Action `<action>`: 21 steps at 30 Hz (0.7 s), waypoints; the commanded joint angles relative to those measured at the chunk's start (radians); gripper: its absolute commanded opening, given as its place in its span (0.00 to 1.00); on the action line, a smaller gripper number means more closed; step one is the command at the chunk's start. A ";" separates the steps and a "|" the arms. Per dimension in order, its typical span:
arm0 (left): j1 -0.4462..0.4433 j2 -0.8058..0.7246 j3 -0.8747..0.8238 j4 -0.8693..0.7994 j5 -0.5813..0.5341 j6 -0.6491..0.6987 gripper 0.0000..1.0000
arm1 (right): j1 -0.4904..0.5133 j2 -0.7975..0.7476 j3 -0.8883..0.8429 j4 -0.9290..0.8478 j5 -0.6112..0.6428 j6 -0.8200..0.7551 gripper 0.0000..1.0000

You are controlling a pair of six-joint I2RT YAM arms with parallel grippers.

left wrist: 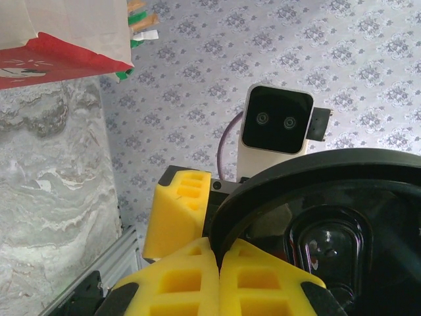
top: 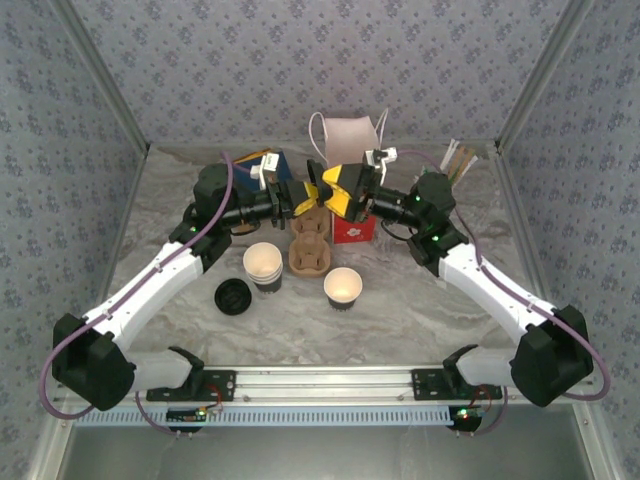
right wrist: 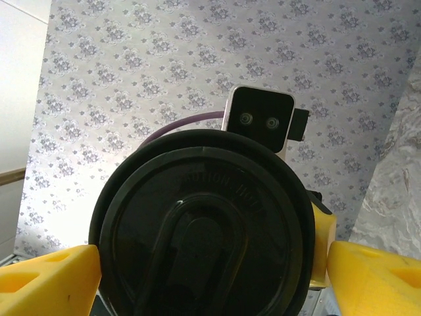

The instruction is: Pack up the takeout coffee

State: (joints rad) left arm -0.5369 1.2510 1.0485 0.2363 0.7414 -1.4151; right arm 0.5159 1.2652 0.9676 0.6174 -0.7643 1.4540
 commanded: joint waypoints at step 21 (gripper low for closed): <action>-0.003 -0.004 0.001 0.025 0.019 0.023 0.00 | 0.014 -0.003 0.069 0.017 -0.047 -0.032 0.89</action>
State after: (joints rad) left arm -0.5358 1.2510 1.0485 0.2428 0.7406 -1.4147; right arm 0.5159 1.2659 0.9867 0.6044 -0.7799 1.4467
